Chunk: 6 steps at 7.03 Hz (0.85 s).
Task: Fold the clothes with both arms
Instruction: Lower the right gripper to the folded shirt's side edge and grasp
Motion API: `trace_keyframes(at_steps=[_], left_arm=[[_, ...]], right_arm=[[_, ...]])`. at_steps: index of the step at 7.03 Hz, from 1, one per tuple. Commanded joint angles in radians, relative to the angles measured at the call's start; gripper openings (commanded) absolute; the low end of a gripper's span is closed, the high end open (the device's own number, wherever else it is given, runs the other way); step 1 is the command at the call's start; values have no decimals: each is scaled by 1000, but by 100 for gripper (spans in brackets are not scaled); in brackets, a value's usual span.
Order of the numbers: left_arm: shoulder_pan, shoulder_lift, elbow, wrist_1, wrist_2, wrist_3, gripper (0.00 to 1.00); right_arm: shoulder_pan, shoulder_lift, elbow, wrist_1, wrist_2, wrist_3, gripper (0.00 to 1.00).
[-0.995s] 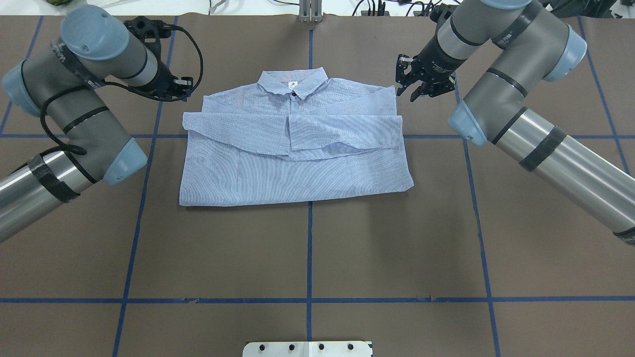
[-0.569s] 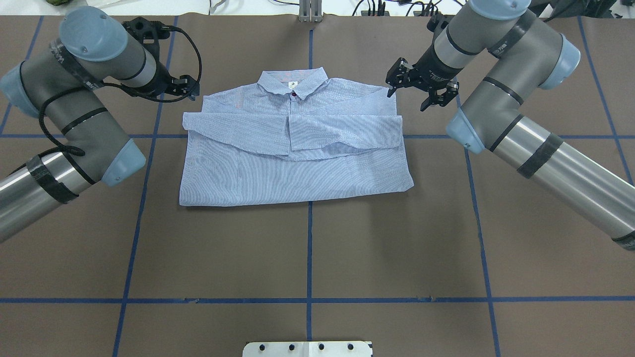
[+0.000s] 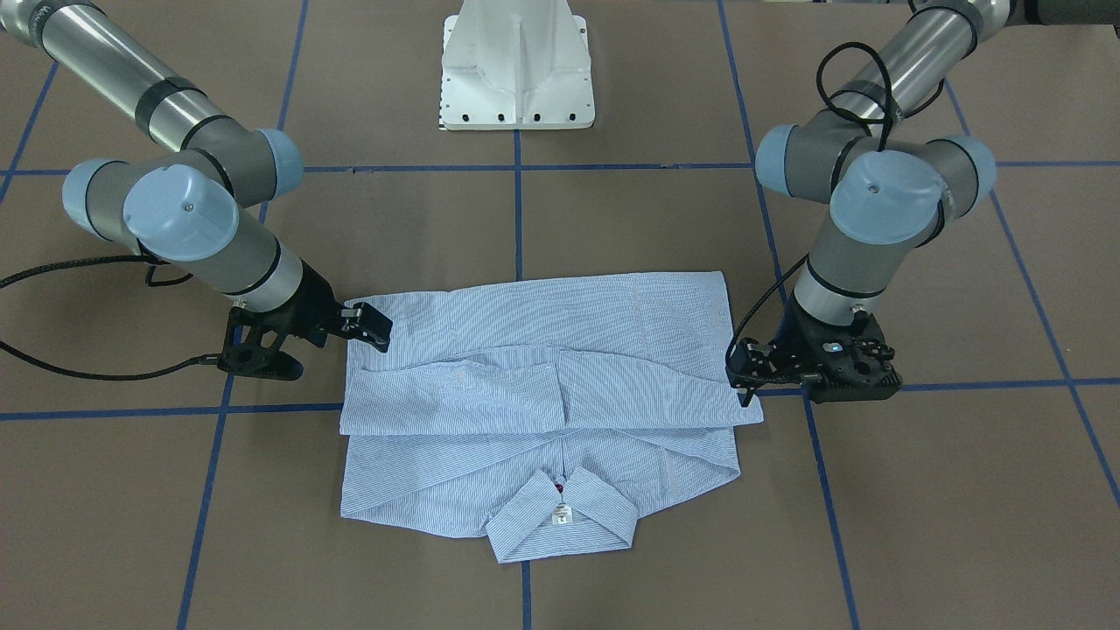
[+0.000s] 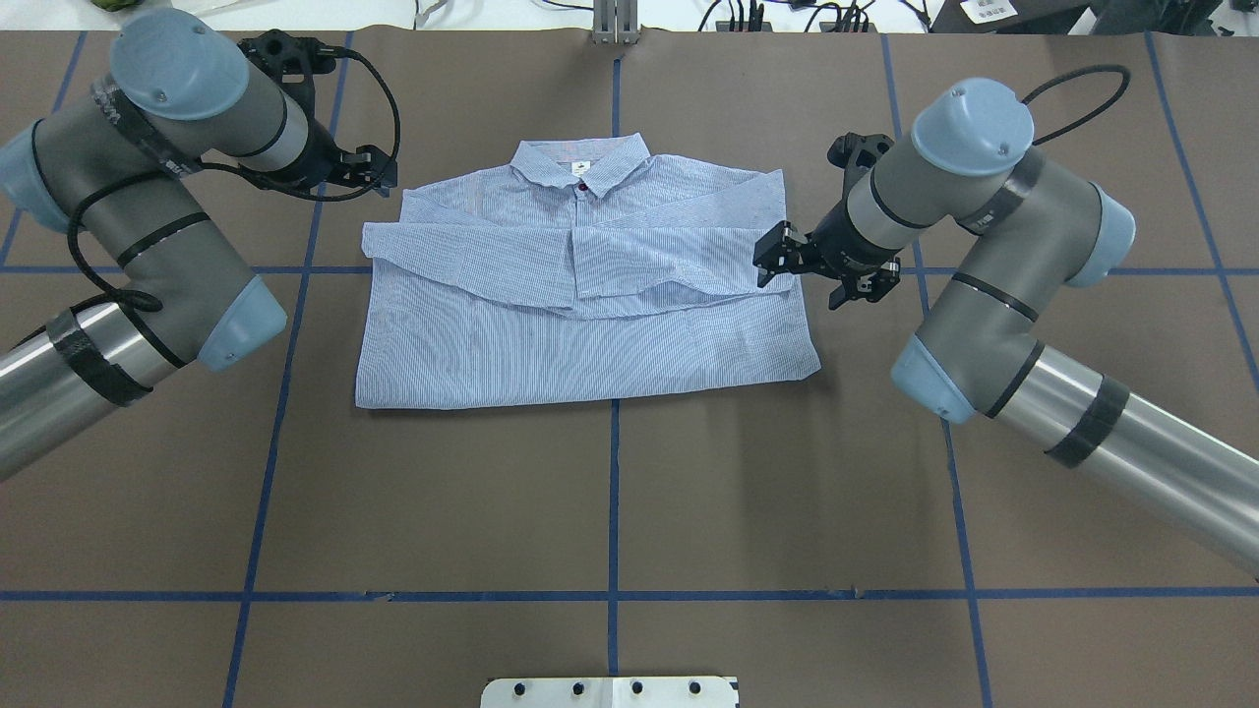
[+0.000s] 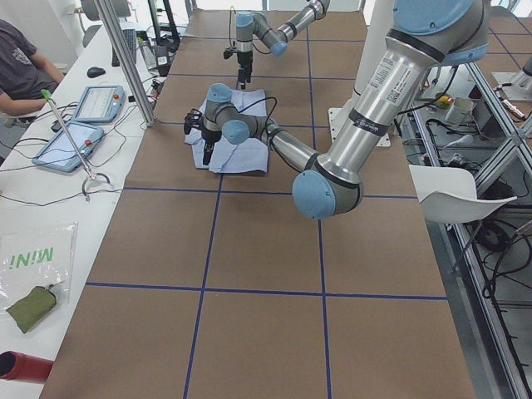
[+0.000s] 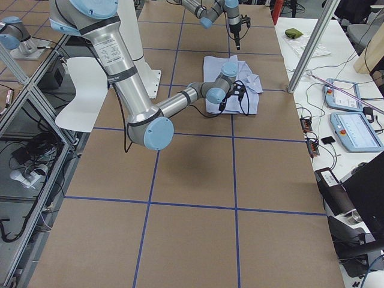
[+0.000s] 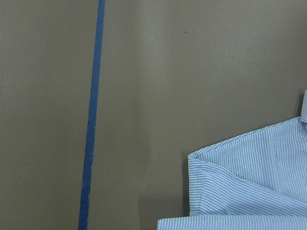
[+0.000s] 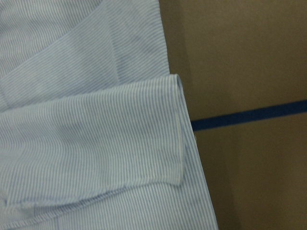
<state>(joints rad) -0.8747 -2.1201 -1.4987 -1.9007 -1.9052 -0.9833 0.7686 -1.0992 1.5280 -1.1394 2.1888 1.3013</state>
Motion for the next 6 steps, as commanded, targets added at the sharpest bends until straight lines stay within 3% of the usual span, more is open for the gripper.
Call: trace_keyframes(at_steps=[1,4,5,6], left_arm=[[0,0,-6,0,0,-5,99],[0,0,-21,0,0,-6,99],[0,0,-21,0,0,-6,99],[0,0,-21,0,2,-5,99]], right_arm=[[-55,-60,54,-3,-9,1,99],[-83,-56,21,-6,-24,0,94],[-80,-56,18,-8,-24,0,87],[-77,-56,18,-6,-26,1,50]])
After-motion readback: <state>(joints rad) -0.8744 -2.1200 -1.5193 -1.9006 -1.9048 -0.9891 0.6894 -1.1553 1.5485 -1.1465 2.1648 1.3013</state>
